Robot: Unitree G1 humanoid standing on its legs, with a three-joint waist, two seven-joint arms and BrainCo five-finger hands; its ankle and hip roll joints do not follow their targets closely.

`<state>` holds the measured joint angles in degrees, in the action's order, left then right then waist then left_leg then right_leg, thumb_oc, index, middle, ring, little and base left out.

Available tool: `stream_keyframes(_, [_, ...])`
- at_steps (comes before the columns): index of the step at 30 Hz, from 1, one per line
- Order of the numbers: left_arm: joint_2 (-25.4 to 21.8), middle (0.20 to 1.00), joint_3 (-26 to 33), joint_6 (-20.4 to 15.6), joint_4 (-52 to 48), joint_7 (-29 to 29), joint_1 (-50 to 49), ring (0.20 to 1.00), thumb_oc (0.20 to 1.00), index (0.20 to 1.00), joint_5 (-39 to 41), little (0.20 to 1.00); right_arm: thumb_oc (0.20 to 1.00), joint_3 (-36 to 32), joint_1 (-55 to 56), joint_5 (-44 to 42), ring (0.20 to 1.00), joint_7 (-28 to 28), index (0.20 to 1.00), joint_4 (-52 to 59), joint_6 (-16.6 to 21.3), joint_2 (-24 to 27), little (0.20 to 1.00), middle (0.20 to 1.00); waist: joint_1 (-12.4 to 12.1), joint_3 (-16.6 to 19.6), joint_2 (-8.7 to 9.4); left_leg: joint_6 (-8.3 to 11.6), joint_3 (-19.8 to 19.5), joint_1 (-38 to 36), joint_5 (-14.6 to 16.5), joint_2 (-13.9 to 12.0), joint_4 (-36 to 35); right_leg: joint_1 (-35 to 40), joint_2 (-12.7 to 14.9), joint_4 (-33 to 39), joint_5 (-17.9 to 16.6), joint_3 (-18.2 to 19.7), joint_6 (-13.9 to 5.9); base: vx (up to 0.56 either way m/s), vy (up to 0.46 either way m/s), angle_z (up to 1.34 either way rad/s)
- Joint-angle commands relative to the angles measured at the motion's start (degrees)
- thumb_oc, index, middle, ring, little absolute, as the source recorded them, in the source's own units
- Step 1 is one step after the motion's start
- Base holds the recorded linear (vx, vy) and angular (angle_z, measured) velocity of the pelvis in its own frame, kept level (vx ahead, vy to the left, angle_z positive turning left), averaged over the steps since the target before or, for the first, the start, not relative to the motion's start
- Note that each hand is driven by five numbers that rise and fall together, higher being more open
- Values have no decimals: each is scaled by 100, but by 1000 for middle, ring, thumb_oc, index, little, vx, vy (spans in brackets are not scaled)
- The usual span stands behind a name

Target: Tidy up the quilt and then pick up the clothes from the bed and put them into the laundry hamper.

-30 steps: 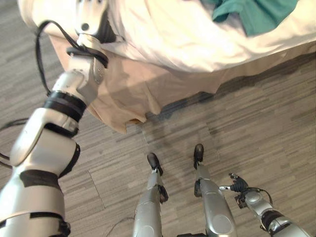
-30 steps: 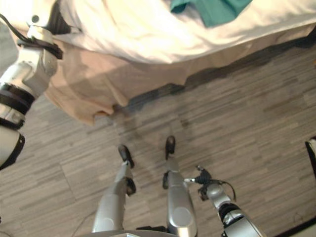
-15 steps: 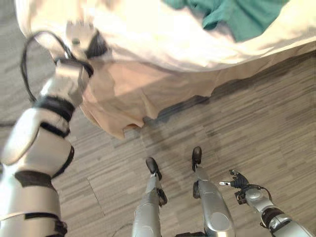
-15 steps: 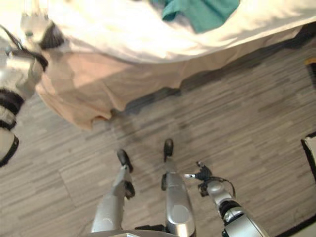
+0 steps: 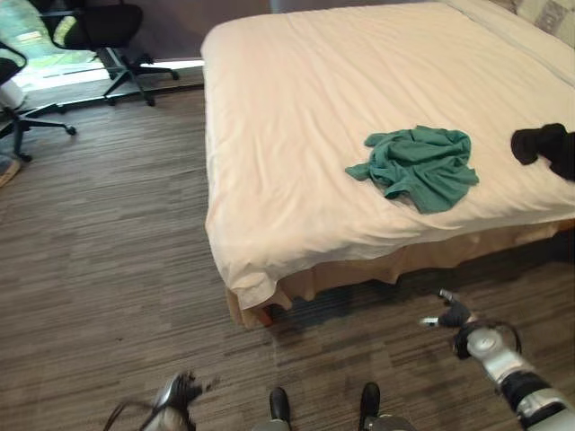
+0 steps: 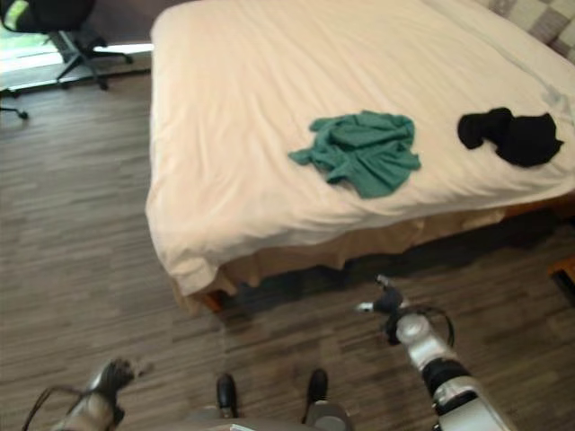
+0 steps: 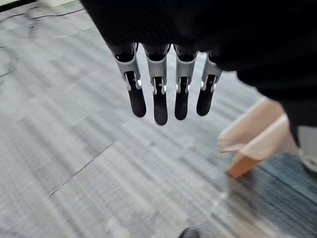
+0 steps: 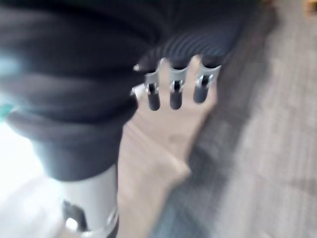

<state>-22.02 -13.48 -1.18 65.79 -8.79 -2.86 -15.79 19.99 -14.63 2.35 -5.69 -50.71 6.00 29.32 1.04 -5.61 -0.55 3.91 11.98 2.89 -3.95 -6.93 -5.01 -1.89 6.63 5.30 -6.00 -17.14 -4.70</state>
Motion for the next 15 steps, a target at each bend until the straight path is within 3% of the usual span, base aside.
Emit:
stream_keyframes(1, [-126, 1000, 710, -197, 673, -163, 56, 1000, 1000, 1000, 466, 1000, 573, 131, -786, -35, 573, 46, 573, 1328, 156, -46, 573, 573, -224, -174, 210, 475, 38, -473, 250, -432, 1, 214, 571, -30, 481, -138, -596, 58, 6, 3])
stream_keyframes(2, [-67, 1000, 925, -111, 998, -105, -181, 1000, 1000, 1000, 463, 1000, 200, 140, -990, -35, 200, 36, 200, 2208, 357, 76, 200, 200, -353, -202, 254, 483, -13, -444, 233, -453, 1, 236, 566, -30, 501, -205, -597, 23, -14, -4])
stream_keyframes(4, [-106, 1000, 993, -40, 1164, -109, -183, 1000, 1000, 1000, 393, 1000, 200, 199, -1429, -164, 200, -50, 200, 2971, 452, 114, 200, 200, -474, -301, 302, 496, -91, -321, 184, -464, 1, 144, 556, -30, 477, -236, -595, -90, -32, 20])
stream_keyframes(7, [-226, 1000, 827, -35, 1209, -140, 47, 1000, 1000, 1000, 310, 1000, 200, 548, -2552, -167, 200, -242, 200, 2979, 418, 95, 200, 200, -655, -603, 362, 522, -266, 65, 54, -461, 1, -135, 556, -30, 397, -262, -584, -182, -37, 23])
stream_keyframes(9, [-401, 1000, 435, -116, 1111, -226, 383, 1000, 1000, 1000, 145, 1000, 200, 837, -3804, -181, 200, -482, 200, 2840, 333, 131, 200, 200, -789, -983, 359, 566, -420, 403, -81, -488, 1, -429, 566, -30, 302, -296, -564, -309, -26, 35])
stream_keyframes(10, [-480, 1000, -157, -243, 844, -342, 768, 1000, 1000, 1000, -20, 1000, 200, 1109, -4920, -262, 200, -739, 200, 2410, 290, 10, 200, 200, -910, -1332, 305, 613, -515, 710, -190, -526, 1, -682, 601, -99, 250, -359, -551, -214, 7, 34])
stream_keyframes(12, [-477, 1000, -154, -244, 849, -343, 783, 1000, 1000, 1000, -20, 1000, 200, 1115, -4941, -265, 200, -741, 200, 2395, 297, 11, 200, 200, -896, -1324, 308, 606, -527, 744, -208, -515, 1, -707, 611, -98, 238, -367, -551, -124, 6, 15])
stream_keyframes(15, [-568, 1000, -1036, -621, -503, -616, 1484, 1000, 1000, 1000, 331, 1000, 200, 1430, -6264, -694, 200, -1205, 200, 1626, 296, -319, 200, 200, -1117, -1893, 145, 686, -761, 1631, -439, -532, 52, -1412, 744, -383, 213, -548, -578, -200, 0, 14])
